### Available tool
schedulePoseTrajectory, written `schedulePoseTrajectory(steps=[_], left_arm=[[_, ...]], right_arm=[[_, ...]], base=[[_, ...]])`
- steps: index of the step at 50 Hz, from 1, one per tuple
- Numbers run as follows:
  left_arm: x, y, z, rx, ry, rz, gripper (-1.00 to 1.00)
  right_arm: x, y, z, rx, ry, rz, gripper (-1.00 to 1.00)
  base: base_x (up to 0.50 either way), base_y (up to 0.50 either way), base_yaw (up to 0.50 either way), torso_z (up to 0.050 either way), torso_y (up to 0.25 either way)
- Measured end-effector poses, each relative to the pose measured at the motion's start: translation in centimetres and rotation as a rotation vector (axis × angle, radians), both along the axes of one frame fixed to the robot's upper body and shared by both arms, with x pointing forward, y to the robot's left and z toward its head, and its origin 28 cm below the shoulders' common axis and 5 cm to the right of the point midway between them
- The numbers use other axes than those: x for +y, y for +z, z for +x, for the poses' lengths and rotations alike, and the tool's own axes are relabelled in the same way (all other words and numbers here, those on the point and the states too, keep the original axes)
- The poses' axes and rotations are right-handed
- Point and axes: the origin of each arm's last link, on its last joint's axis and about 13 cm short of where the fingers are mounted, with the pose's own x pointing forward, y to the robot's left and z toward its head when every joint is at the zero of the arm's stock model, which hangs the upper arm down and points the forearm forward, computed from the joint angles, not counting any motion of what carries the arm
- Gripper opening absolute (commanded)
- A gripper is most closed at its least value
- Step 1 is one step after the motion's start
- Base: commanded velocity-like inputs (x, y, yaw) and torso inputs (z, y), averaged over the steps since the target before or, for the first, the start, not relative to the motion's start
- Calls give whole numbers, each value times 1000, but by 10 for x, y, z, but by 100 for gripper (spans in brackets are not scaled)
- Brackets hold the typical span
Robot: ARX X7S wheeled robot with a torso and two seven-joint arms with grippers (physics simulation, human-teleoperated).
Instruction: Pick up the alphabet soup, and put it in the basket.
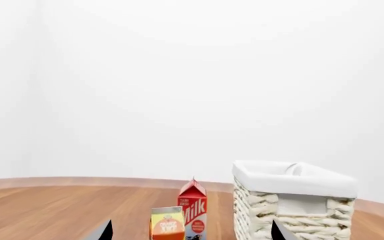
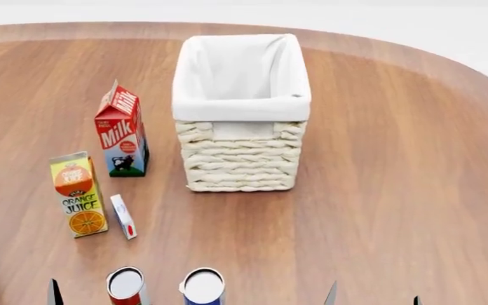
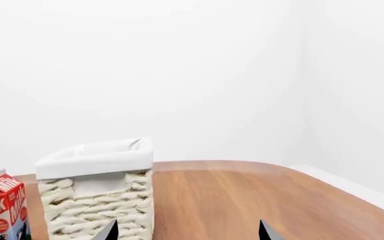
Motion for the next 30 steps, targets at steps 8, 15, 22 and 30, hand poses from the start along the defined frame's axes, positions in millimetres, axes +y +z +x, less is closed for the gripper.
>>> schedulePoseTrajectory(steps=[8, 15, 22, 30], left_arm=[[0, 0, 0, 0, 0, 1, 100], [0, 0, 0, 0, 0, 1, 100], [0, 0, 0, 0, -1, 1, 100], [-1, 0, 0, 1, -1, 2, 100]], right_arm=[[0, 0, 0, 0, 0, 0, 100], [0, 0, 1, 4, 2, 2, 100], [0, 0, 1, 7, 4, 3, 100], [0, 0, 1, 9, 4, 3, 100]], base=[[209, 0, 0, 0, 0], [49, 0, 0, 0, 0], [30, 0, 0, 0, 0], [27, 0, 0, 0, 0]])
